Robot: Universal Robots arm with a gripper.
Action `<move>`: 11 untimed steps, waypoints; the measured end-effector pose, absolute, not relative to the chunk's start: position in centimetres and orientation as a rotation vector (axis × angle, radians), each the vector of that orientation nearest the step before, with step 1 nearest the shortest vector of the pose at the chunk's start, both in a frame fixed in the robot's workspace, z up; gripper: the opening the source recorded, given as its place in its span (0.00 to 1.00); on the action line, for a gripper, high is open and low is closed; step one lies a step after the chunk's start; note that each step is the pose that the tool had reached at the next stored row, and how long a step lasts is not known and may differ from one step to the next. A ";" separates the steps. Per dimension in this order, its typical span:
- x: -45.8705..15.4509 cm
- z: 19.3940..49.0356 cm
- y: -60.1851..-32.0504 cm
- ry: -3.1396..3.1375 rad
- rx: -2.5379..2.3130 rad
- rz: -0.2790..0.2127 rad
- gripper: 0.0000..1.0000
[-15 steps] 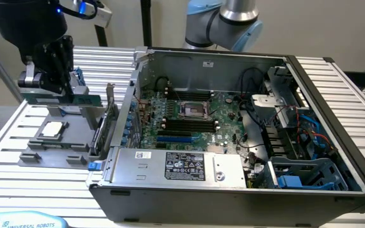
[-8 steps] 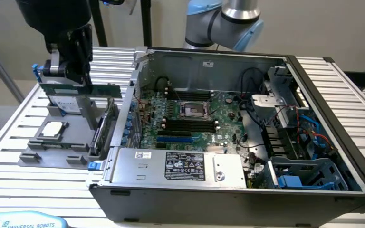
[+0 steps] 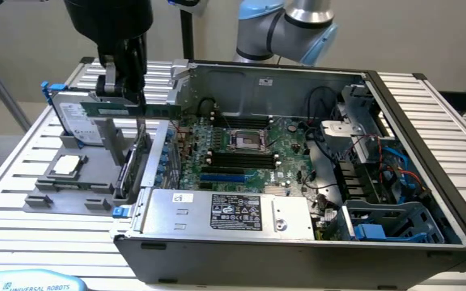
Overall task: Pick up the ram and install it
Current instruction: 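Pick up the ram and move it above insertion slot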
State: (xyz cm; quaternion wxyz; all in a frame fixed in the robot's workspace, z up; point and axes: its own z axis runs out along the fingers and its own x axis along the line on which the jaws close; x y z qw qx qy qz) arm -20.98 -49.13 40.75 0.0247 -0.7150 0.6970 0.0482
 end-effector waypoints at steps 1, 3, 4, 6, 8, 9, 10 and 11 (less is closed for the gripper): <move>-20.5 40.8 -49.1 2.155 -2.211 0.151 0.13; -19.6 40.8 -49.1 2.155 -2.210 0.152 0.13; -19.2 40.7 -49.1 2.154 -2.210 0.152 0.13; -18.3 40.8 -49.1 2.155 -2.210 0.152 0.13; -17.4 40.8 -49.1 2.155 -2.210 0.153 0.13; -16.9 40.8 -49.1 2.155 -2.211 0.154 0.13; -16.4 40.7 -49.1 2.156 -2.211 0.154 0.13; -16.0 40.7 -49.1 2.156 -2.211 0.155 0.13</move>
